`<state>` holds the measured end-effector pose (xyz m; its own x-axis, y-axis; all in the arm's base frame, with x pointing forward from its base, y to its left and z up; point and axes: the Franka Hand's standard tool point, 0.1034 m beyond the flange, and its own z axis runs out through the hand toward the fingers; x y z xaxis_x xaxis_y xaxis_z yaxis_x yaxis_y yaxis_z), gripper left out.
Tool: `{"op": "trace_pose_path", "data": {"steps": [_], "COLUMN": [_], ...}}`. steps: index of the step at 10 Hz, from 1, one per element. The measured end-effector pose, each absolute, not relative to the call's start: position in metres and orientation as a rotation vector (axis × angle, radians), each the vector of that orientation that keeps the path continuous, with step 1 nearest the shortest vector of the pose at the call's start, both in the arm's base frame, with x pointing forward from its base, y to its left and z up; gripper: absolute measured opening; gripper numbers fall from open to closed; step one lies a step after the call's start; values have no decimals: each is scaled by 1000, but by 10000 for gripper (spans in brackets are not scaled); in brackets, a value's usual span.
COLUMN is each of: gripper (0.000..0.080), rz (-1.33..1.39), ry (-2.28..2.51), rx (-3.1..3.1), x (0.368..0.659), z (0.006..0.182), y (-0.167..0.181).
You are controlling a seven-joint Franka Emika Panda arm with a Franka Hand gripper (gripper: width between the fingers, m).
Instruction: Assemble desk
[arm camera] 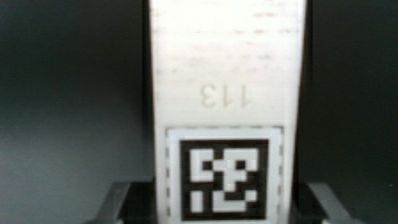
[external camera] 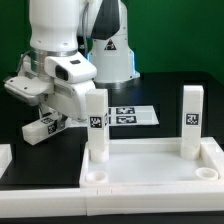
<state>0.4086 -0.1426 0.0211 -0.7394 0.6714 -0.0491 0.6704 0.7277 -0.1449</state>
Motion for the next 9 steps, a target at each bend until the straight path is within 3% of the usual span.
{"op": "trace_pose_path", "data": {"steps": [1,2,3,4,6,9], "gripper": [360,536,536,626,642,649], "rz": [241,241,238,233,208,222], "ry": [-2909,-2908,-2897,-2885,-2791,-2549], "rx": [-1145,-1147,-1192,-1257,-1579,-1988], "x": [408,408,409,412,426,447], "z": [21,21,22,26,50,65], "y": [-143,-143,-144,-146,-147,-147]}}
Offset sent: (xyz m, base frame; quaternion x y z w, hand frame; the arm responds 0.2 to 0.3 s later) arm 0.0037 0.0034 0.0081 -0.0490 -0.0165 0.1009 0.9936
